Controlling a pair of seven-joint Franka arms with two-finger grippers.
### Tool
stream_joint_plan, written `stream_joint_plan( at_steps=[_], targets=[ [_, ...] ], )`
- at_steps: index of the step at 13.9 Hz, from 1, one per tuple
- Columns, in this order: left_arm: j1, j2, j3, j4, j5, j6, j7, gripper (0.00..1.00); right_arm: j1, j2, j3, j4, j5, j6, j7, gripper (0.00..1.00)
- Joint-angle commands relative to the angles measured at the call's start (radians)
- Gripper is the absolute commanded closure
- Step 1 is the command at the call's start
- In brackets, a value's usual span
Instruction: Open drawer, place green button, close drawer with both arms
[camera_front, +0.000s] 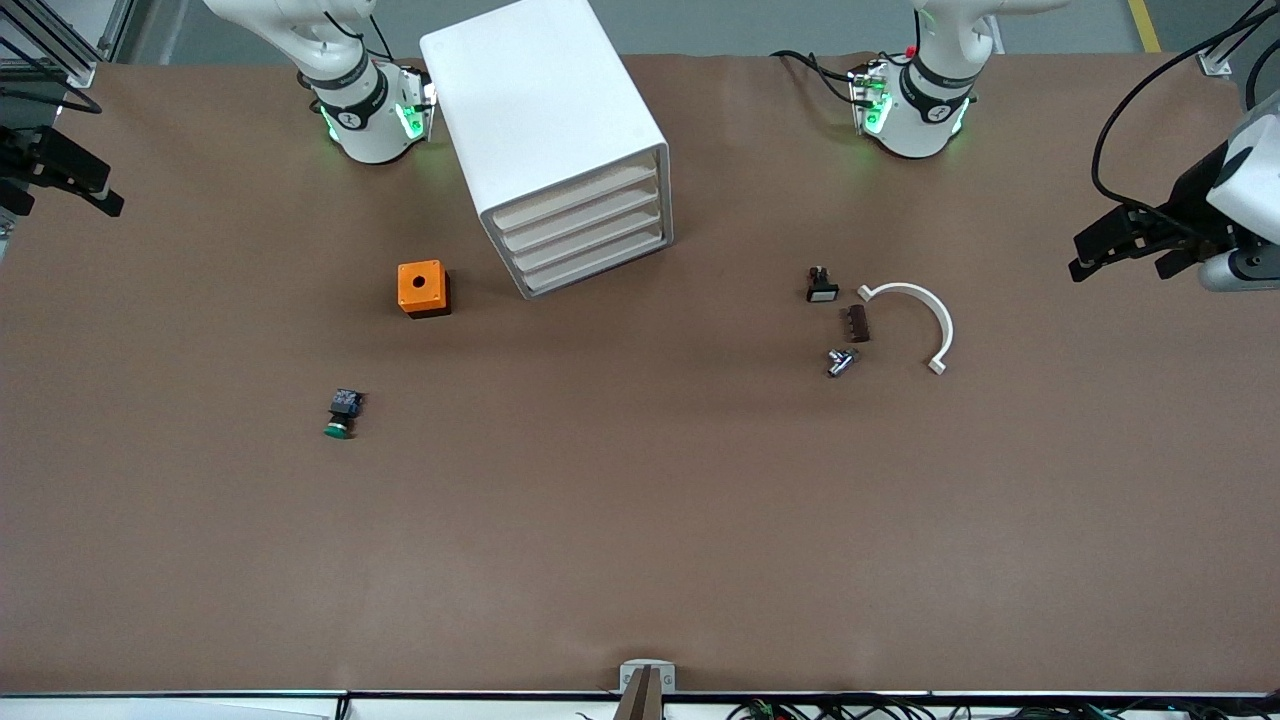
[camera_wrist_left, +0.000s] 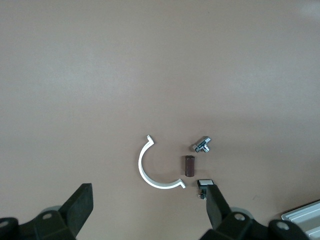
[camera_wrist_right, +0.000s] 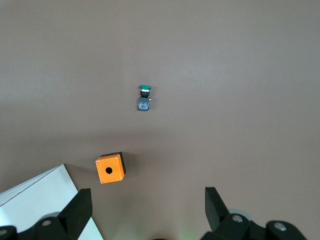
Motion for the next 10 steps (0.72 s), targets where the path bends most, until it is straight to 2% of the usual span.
stream_joint_plan(
  at_steps=[1, 7, 10],
  targets=[
    [0.001, 0.011, -0.008, 0.022, 0.026, -0.019, -0.013, 0.00, -0.005, 0.009, 0.006, 0.022, -0.011, -0.009, -0.007, 0.00],
    [0.015, 0.034, 0.003, 0.027, 0.014, -0.019, -0.018, 0.00, 0.000, 0.015, 0.008, 0.021, -0.011, -0.011, 0.003, 0.00],
    [0.016, 0.063, 0.008, 0.024, 0.015, -0.019, -0.047, 0.00, -0.010, 0.052, 0.006, 0.021, -0.001, -0.003, 0.002, 0.00]
  ],
)
